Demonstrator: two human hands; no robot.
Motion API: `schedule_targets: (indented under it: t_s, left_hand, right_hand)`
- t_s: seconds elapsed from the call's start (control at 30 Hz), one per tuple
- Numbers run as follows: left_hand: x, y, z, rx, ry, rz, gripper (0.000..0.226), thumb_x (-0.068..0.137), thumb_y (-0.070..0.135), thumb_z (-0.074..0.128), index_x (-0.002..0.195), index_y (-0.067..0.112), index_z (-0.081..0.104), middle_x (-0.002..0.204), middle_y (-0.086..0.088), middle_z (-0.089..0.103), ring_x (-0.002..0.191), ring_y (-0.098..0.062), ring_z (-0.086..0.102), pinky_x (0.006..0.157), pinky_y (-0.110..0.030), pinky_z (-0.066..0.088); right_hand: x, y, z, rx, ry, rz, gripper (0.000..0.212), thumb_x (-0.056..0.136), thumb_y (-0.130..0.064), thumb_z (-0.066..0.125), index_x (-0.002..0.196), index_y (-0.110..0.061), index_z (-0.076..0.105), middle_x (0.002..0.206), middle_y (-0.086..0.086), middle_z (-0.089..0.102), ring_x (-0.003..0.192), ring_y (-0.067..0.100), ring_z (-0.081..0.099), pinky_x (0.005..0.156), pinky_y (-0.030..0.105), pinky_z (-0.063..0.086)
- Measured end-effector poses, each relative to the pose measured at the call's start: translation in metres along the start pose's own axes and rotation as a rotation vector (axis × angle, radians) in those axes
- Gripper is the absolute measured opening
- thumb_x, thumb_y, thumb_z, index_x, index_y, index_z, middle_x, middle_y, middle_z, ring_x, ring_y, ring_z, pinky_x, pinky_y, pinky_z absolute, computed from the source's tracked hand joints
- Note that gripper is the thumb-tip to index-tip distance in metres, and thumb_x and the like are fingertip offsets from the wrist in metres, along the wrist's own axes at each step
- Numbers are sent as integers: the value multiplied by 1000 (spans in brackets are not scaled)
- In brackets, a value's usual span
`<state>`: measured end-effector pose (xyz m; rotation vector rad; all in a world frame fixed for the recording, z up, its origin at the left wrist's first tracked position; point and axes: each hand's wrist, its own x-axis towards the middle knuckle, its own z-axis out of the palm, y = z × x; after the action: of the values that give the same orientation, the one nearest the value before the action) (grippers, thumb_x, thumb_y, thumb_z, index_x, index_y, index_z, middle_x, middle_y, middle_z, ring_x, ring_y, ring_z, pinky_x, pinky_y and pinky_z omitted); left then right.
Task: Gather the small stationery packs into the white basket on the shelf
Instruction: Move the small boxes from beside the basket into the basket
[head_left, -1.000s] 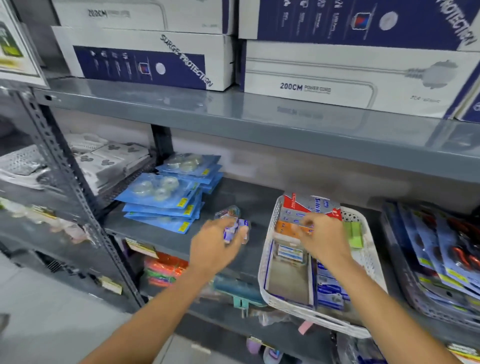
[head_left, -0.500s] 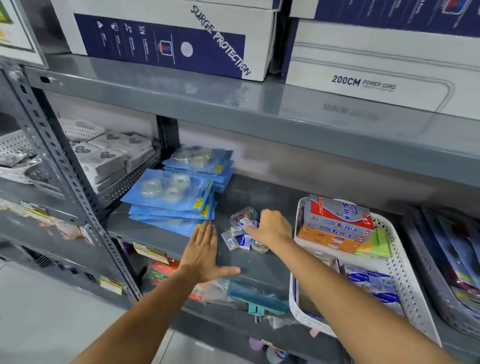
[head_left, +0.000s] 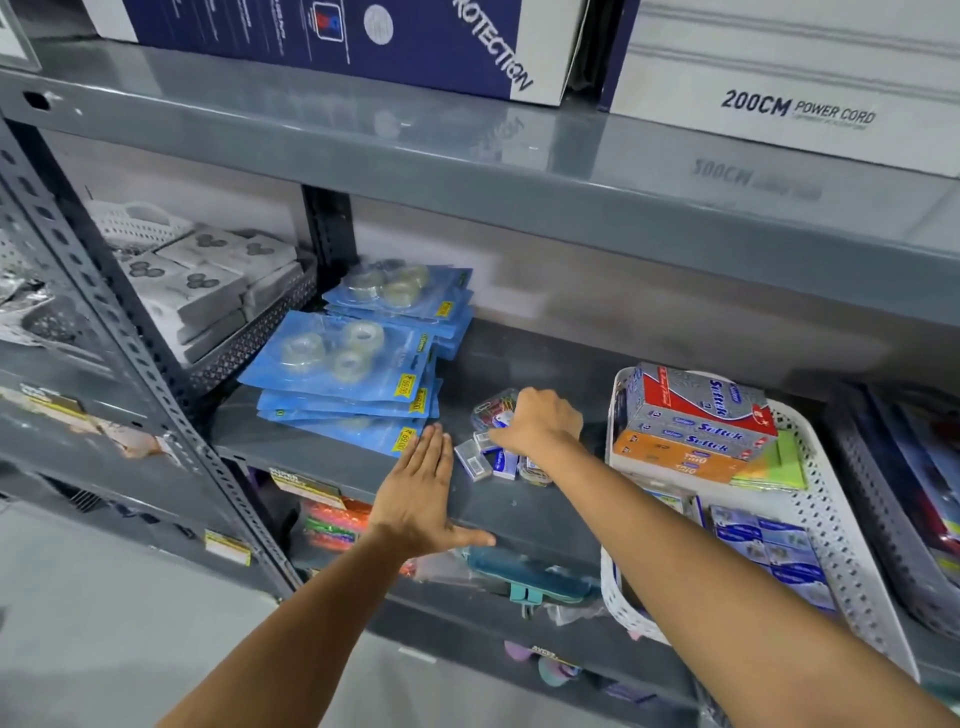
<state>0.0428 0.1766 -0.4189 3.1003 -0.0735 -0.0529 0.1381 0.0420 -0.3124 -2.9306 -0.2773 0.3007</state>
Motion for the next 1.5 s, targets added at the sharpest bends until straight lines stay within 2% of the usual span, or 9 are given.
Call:
schedule_targets:
  t_s: [0.2, 0.33, 0.53, 0.77, 0.97, 1.1, 1.17, 1.27, 1.5]
  left_hand:
    - [3, -1, 5, -36, 37, -8, 147, 50, 104, 12, 150, -3, 1, 160, -19, 0, 148, -27, -5, 120, -37, -8]
    - [2, -1, 6, -35, 49, -12, 146, 51, 104, 15, 150, -3, 3, 160, -19, 2, 149, -27, -3, 120, -37, -7]
    - [3, -1, 7, -21, 30, -34, 148, 47, 105, 9, 150, -1, -2, 160, -17, -3, 149, -26, -6, 122, -38, -3]
    - [-3, 4, 0, 0, 18, -64, 146, 50, 104, 10, 149, -2, -5, 159, -19, -6, 148, -28, -10, 121, -42, -3]
    - [-15, 35, 6, 14, 130, 8, 142, 59, 99, 24, 146, -12, 13, 156, -31, 8, 147, -39, 3, 118, -57, 5]
    - [-10, 81, 11, 17, 128, 124, 137, 60, 96, 29, 145, -11, 20, 155, -28, 18, 147, -37, 10, 116, -58, 9]
    - [-2, 100, 10, 26, 124, 163, 136, 59, 96, 31, 146, -9, 19, 156, -26, 16, 147, -36, 10, 116, -57, 10]
    - [9, 115, 9, 35, 109, 185, 134, 61, 98, 19, 147, -4, 14, 157, -22, 11, 147, -31, 7, 117, -55, 6]
    - [17, 117, 18, 55, 110, 216, 131, 65, 97, 18, 148, -4, 15, 158, -18, 9, 148, -28, 2, 117, -54, 9]
  right_hand:
    - [1, -1, 1, -17, -56, -37, 44, 71, -43, 78, 100, -15, 60, 102, 3, 63, 97, 27, 64, 65, 29, 43]
    - [0, -1, 5, 11, -95, -76, 27, 69, -26, 76, 79, -16, 53, 91, 5, 60, 77, 26, 55, 56, 27, 40]
    - [-1, 4, 9, 35, -49, -114, 34, 73, -8, 72, 106, -13, 64, 104, 7, 66, 93, 28, 62, 65, 31, 49]
    - [-13, 27, -14, 115, -88, -193, 34, 66, -19, 84, 97, -10, 72, 101, 7, 72, 91, 26, 67, 76, 37, 58]
    - [-48, 75, -56, 142, -70, -275, 35, 67, -16, 81, 100, -16, 71, 103, 2, 71, 94, 19, 64, 80, 36, 55]
    - [-70, 124, -75, 119, -44, -252, 35, 69, -13, 79, 102, -12, 70, 102, 3, 70, 86, 16, 61, 70, 27, 45]
    - [-81, 151, -79, 107, -39, -215, 37, 69, -12, 79, 105, -12, 70, 104, 3, 70, 86, 16, 60, 71, 25, 43]
    - [-97, 192, -81, 126, -64, -127, 40, 70, -16, 82, 107, -14, 68, 108, 0, 68, 97, 16, 61, 83, 31, 50]
    - [-131, 267, -64, 9, -141, 6, 43, 67, -18, 84, 106, -14, 68, 109, 1, 64, 91, 14, 57, 77, 25, 44]
